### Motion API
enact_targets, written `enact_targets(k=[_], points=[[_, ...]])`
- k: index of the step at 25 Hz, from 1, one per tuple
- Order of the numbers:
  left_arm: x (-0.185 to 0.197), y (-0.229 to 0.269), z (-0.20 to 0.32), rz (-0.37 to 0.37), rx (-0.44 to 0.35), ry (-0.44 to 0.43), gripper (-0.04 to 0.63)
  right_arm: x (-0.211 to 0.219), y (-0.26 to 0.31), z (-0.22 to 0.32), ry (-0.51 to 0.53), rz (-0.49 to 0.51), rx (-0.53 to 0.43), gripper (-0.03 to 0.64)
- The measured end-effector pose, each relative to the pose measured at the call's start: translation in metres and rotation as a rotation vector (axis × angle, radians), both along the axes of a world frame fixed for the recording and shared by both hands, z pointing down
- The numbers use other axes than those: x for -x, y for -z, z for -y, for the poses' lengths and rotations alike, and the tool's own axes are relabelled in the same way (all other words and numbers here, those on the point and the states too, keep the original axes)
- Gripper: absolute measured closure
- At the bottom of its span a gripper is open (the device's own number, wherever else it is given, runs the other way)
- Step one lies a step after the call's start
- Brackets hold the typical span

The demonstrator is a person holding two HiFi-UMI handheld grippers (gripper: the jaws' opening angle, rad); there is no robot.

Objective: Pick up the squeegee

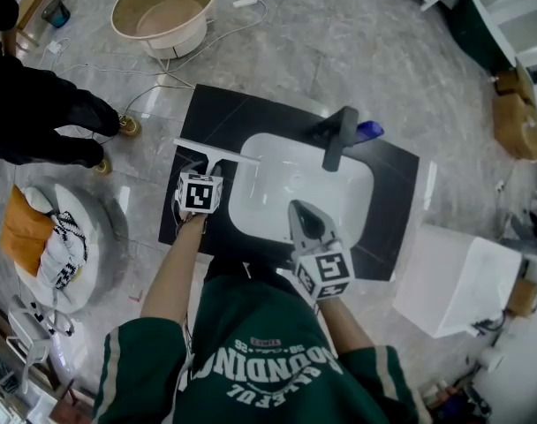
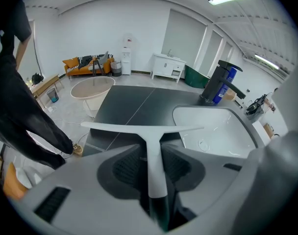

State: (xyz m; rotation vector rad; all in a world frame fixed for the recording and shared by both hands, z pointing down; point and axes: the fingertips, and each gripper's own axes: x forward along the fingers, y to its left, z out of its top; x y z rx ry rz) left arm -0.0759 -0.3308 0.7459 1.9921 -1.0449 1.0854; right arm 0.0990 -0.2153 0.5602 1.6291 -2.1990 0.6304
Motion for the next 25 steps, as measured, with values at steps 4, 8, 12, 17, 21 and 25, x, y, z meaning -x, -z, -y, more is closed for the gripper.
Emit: enact_targets(k=[4,8,12,17,21,25], points=[[-0.003,0.002,0.004,0.028,-0.025,-0.02,0.509,-0.002,0.001,0.0,-0.001,0.002,-0.009,0.615],[-0.006,-0.005,-0.003,0.0,-0.003,-0.002,0.518,-0.005,0.005,0.001,-0.004,0.005,-0.004,0.615],[-0.005,0.0,-0.002,-0.016,-0.022,0.017,0.522,-0.009,0.005,0.0,-0.011,0.007,-0.012,0.615],[0.002,0.015,-0.001,-0.007,-0.062,0.037,0.522,-0.01,0.009,-0.001,-0.001,0.01,-0.024,0.615],[0.003,0.032,-0.002,-0.03,-0.125,0.061,0.523,-0.009,0.016,-0.001,0.028,0.014,-0.051,0.615],[0.002,0.054,-0.008,-0.06,-0.159,0.079,0.523,-0.008,0.022,-0.004,0.049,0.028,-0.069,0.615]])
